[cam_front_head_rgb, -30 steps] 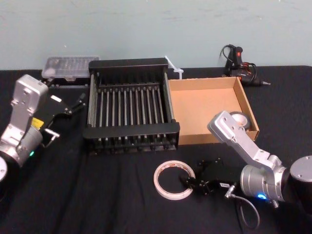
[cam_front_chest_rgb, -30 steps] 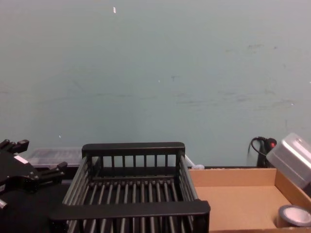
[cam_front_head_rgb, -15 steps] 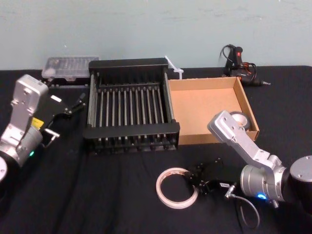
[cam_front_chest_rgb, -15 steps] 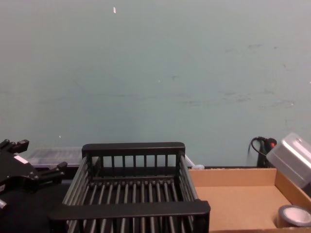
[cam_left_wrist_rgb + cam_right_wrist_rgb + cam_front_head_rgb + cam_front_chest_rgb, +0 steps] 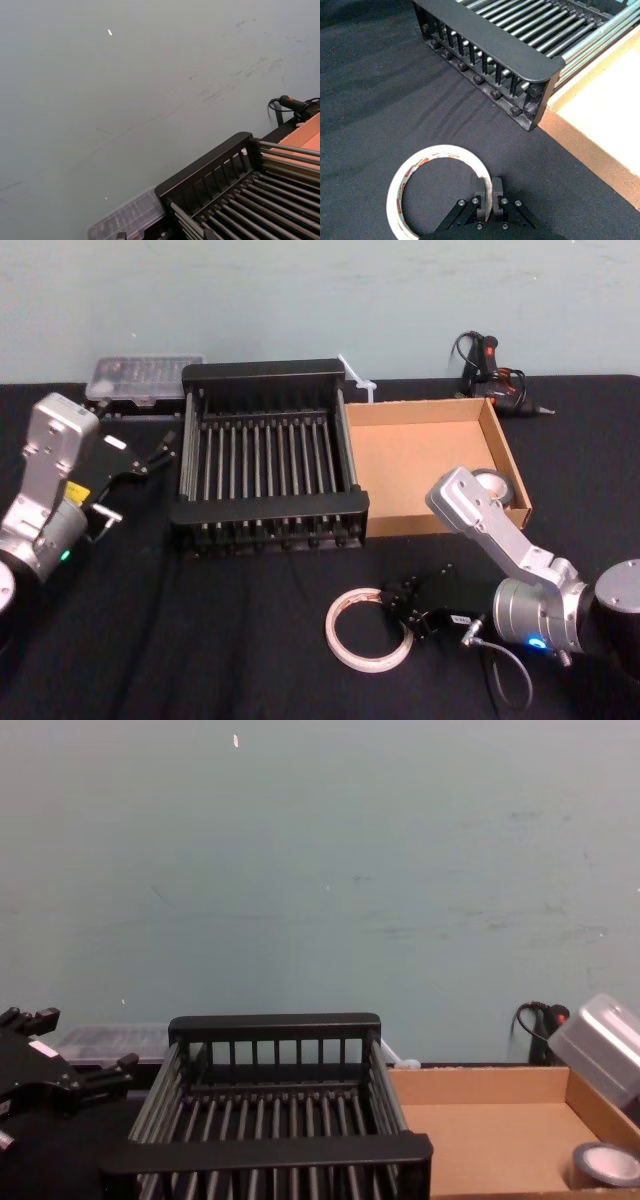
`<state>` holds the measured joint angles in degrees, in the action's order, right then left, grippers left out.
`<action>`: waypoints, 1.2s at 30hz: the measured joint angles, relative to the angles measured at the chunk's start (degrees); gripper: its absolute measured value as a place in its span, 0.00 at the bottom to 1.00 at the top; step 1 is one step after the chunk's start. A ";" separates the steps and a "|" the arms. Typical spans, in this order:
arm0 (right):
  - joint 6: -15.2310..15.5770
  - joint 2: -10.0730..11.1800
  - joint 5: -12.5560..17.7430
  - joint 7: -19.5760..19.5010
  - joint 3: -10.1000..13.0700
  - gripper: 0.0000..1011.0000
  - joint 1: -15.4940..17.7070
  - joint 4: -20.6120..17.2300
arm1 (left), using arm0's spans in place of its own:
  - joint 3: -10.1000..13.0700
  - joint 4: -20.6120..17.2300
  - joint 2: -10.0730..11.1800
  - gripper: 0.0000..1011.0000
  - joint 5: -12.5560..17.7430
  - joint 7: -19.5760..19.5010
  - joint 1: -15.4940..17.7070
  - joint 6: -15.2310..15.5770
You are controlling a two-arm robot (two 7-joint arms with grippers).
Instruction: Pick up the white tape and place it into the black box , Pick up the silver tape and place it into the brown box.
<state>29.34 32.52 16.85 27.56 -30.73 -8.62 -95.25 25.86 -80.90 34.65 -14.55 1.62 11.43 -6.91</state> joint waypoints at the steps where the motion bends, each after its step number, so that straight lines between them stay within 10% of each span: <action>1: 0.01 0.00 0.00 0.00 0.00 0.08 0.00 0.00 | 0.00 0.00 0.00 0.99 0.00 0.00 0.00 0.00; 16: -0.29 0.51 1.03 0.27 0.85 0.08 0.51 -0.85 | 0.00 0.00 0.00 0.99 0.00 0.00 0.00 0.00; 36: -0.71 3.11 5.68 -4.33 8.30 0.08 3.07 -5.45 | 0.00 0.00 0.00 0.99 0.00 0.00 0.00 0.00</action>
<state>28.64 35.63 22.54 23.22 -22.43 -5.55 -100.71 25.86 -80.90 34.64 -14.55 1.62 11.43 -6.91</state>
